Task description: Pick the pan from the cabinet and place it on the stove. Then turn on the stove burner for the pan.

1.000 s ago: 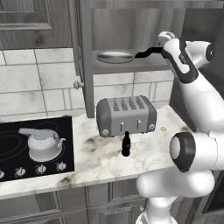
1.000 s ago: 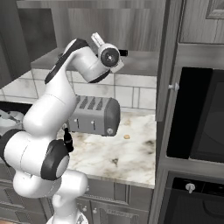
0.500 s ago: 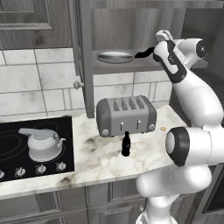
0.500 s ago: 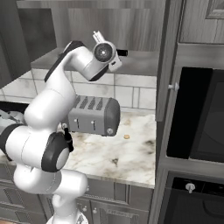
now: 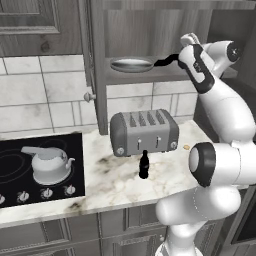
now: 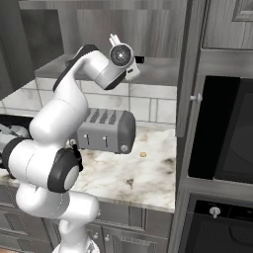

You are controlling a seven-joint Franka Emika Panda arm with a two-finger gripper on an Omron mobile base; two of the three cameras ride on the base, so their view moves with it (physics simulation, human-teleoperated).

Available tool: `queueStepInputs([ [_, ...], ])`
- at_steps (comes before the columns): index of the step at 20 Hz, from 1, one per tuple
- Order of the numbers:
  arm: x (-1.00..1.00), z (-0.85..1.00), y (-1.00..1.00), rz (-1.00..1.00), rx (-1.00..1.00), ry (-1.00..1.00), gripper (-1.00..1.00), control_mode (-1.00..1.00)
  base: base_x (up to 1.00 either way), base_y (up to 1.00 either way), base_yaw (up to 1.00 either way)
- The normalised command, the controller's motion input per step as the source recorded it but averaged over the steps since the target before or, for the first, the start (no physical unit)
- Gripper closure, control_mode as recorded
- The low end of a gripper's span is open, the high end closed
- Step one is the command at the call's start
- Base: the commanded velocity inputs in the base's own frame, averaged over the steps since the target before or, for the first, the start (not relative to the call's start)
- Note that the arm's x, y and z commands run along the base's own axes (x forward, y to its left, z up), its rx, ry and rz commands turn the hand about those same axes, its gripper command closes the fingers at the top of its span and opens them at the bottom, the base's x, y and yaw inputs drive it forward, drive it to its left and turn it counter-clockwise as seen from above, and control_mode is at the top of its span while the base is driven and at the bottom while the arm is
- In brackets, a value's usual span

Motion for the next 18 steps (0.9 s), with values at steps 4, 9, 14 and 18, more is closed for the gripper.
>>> queueStepInputs([
  [4, 0.0, -0.18, 0.0, 0.0, 0.04, 0.07, -1.0, -1.0, 0.0, 0.0, 0.0],
  [9, 0.03, -0.09, 0.0, 0.0, 0.02, 0.1, -1.0, -1.0, 0.0, 0.0, 0.0],
  [14, 0.14, -0.14, 0.0, -0.01, 0.07, 0.03, -1.0, -1.0, 0.0, 0.0, 0.0],
  [18, 0.24, -0.18, 0.0, 0.0, 0.09, 0.0, -1.0, -1.0, 0.0, 0.0, 0.0],
])
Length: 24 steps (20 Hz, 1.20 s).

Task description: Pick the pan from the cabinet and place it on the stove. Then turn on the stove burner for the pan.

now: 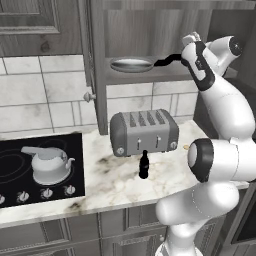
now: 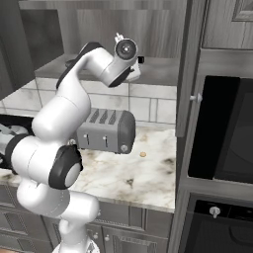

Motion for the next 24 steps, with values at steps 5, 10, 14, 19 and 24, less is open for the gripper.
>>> queueStepInputs([
  [5, 0.25, -0.07, 0.0, 0.0, 0.09, 0.0, -1.0, -1.0, 0.0, 0.0, 0.0],
  [10, 0.19, 0.0, 0.05, 0.0, 0.05, 0.0, -1.0, -1.0, 0.0, 0.0, 0.0],
  [14, 0.25, 0.0, 0.15, 0.0, 0.0, 0.0, -1.0, -1.0, 0.0, 0.0, 0.0],
  [19, 0.24, 0.0, 0.11, 0.0, 0.0, 0.0, -1.0, -1.0, 0.0, 0.0, 0.0],
  [24, 0.26, 0.04, 0.14, 0.0, 0.0, 0.0, -1.0, -1.0, 0.0, 0.0, 0.0],
])
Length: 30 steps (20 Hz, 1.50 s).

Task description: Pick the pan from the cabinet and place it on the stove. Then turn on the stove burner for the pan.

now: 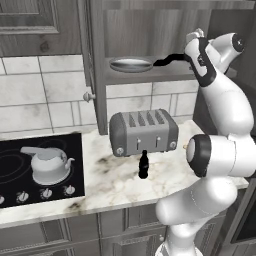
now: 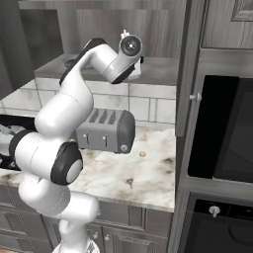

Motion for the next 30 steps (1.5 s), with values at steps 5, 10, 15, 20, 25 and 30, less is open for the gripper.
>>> queueStepInputs([
  [5, 0.25, 0.1, 0.17, 0.0, 0.0, 0.0, -1.0, -1.0, 0.0, 0.0, 0.0],
  [10, 0.18, 0.19, 0.14, 0.0, 0.0, 0.0, -1.0, -1.0, 0.0, 0.0, 0.0],
  [15, 0.19, 0.26, 0.14, 0.0, 0.0, -0.03, -1.0, -1.0, 0.0, 0.0, 0.0],
  [20, 0.17, 0.18, 0.14, 0.0, 0.0, -0.04, -1.0, -1.0, 0.0, 0.0, 0.0],
  [25, 0.18, 0.0, 0.09, 0.0, 0.0, 0.0, -1.0, -1.0, 0.0, 0.0, 0.0],
  [30, 0.14, 0.0, 0.0, 0.0, 0.0, 0.0, -1.0, -1.0, 0.0, 0.0, 0.0],
])
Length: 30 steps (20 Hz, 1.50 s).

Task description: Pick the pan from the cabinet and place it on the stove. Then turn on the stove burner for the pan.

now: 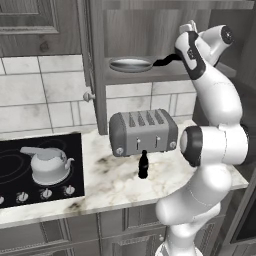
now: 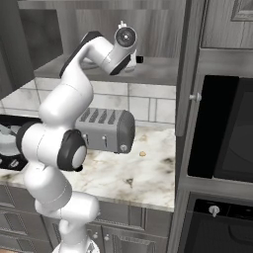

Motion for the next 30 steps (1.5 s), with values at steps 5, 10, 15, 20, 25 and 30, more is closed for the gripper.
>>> queueStepInputs([
  [5, 0.12, 0.0, 0.0, 0.0, 0.0, 0.01, -1.0, -1.0, 0.0, 0.0, 0.0],
  [10, 0.03, 0.0, 0.0, 0.0, 0.0, 0.05, -1.0, -1.0, 0.0, 0.0, 0.0],
  [15, 0.0, 0.0, 0.0, -0.01, 0.0, 0.07, -1.0, -1.0, 0.0, 0.0, 0.0],
  [20, 0.0, -0.02, 0.0, 0.0, 0.0, 0.06, -1.0, -1.0, 0.0, 0.0, 0.0],
  [25, 0.03, -0.12, 0.0, 0.0, 0.0, 0.03, -1.0, -1.0, 0.0, 0.0, 0.0],
  [30, 0.08, -0.31, 0.0, 0.0, 0.0, 0.0, -1.0, -1.0, 0.0, 0.0, 0.0],
])
